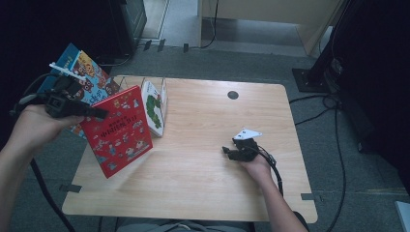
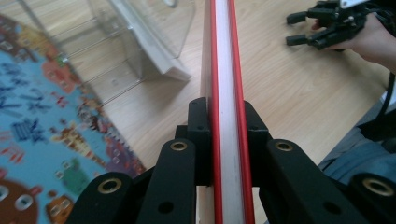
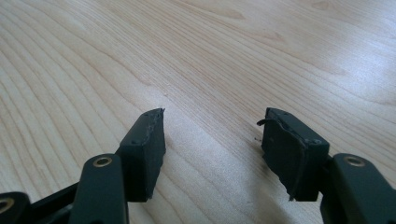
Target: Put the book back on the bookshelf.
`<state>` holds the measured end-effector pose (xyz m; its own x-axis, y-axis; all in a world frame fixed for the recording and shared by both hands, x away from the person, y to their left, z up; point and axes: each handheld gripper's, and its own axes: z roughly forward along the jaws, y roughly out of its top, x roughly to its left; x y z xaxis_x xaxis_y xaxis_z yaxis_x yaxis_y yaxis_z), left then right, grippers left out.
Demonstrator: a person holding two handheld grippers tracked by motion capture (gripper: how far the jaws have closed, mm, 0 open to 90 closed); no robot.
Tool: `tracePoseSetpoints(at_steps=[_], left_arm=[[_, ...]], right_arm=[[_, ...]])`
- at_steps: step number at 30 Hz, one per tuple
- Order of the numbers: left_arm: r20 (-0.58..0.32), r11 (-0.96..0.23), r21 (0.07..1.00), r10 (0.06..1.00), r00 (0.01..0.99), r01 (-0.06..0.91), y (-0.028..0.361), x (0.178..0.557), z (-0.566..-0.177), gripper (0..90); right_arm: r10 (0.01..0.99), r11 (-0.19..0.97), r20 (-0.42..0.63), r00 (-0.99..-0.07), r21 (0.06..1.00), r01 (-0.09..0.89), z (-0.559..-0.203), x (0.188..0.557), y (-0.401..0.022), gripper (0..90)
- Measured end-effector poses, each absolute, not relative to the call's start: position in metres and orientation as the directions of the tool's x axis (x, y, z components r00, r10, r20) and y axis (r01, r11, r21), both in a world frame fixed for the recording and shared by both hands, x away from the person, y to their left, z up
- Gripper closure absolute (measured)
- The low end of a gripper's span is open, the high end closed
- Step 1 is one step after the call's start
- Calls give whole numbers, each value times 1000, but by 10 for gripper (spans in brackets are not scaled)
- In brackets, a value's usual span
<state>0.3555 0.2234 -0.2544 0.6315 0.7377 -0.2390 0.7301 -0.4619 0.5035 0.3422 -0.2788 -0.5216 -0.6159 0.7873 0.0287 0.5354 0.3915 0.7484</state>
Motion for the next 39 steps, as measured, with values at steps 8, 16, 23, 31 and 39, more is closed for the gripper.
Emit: tracePoseSetpoints(at_steps=[8,16,23,31,39], left_arm=[[-241,-403,490,790,564,774,248,361,-253,805],[-230,-346,454,844,484,821,256,381,-258,803],[-227,-302,459,869,439,836,251,398,-260,804],[-225,-254,462,893,389,850,248,417,-264,802],[-230,-231,480,898,375,846,240,437,-257,802]], right_arm=[[788,385,31,-615,754,532,-523,342,-278,376],[789,381,30,-613,759,528,-523,342,-278,370],[789,380,31,-613,760,527,-524,342,-278,369],[786,384,27,-617,761,523,-524,343,-278,370],[789,383,27,-614,760,526,-524,342,-277,370]])
